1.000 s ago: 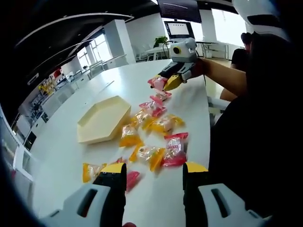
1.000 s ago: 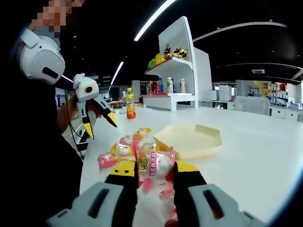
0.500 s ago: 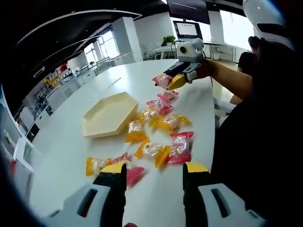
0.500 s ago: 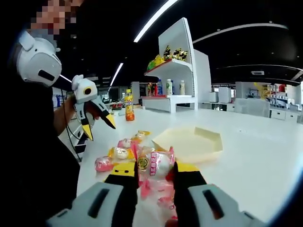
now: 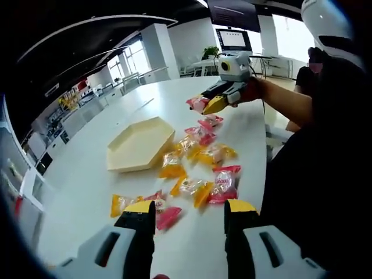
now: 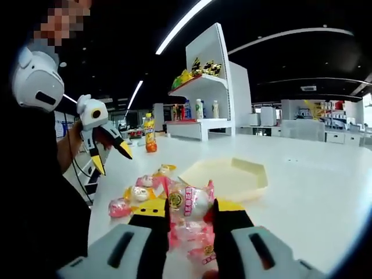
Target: Pick up the marshmallows scattered on the table and place them into the bowl on the table
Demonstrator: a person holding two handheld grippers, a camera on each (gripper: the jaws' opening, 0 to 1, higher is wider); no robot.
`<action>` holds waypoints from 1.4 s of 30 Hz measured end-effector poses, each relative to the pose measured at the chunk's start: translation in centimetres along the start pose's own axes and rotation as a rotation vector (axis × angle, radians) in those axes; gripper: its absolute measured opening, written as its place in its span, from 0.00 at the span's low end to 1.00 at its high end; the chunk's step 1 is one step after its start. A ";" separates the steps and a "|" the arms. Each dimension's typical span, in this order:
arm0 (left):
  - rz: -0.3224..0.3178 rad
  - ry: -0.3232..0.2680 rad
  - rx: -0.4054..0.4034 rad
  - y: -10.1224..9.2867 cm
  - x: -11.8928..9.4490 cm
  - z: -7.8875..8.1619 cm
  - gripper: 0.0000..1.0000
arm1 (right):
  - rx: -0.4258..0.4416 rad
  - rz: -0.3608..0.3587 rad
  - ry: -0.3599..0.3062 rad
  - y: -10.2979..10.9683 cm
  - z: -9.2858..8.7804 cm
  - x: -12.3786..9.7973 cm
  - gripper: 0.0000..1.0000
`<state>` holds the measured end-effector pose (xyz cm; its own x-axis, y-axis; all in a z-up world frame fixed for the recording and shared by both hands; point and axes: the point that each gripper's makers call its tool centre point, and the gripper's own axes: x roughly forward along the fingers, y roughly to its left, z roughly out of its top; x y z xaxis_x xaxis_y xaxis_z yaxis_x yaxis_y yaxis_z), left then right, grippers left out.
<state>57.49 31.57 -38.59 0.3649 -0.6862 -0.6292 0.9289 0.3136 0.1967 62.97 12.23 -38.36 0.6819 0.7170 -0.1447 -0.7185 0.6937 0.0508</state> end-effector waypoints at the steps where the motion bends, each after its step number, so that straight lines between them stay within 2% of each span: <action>1: 0.000 -0.002 -0.001 0.0 0.0 0.0 0.47 | 0.000 0.001 0.000 0.0 0.0 0.0 0.28; 8: 0.001 0.003 -0.014 0.1 0.1 -0.3 0.47 | -0.001 0.002 -0.005 0.1 0.3 0.4 0.28; 17: 0.010 0.000 -0.028 0.3 0.0 -0.3 0.47 | 0.049 -0.062 -0.034 -1.3 0.7 1.2 0.28; 24: 0.022 0.000 -0.044 0.7 -0.1 -0.5 0.47 | 0.071 -0.079 -0.041 -1.7 0.8 1.6 0.28; 34: 0.044 0.012 -0.057 1.2 -0.1 -1.0 0.47 | 0.020 -0.102 -0.049 -1.7 1.4 2.5 0.28; 42: 0.054 0.018 -0.057 1.4 -0.3 -1.3 0.47 | -0.001 -0.082 -0.040 -1.2 1.6 3.3 0.28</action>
<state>58.62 33.05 -39.06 0.4127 -0.6553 -0.6327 0.9027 0.3869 0.1881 66.28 13.86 -37.27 0.7436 0.6597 -0.1089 -0.6599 0.7503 0.0396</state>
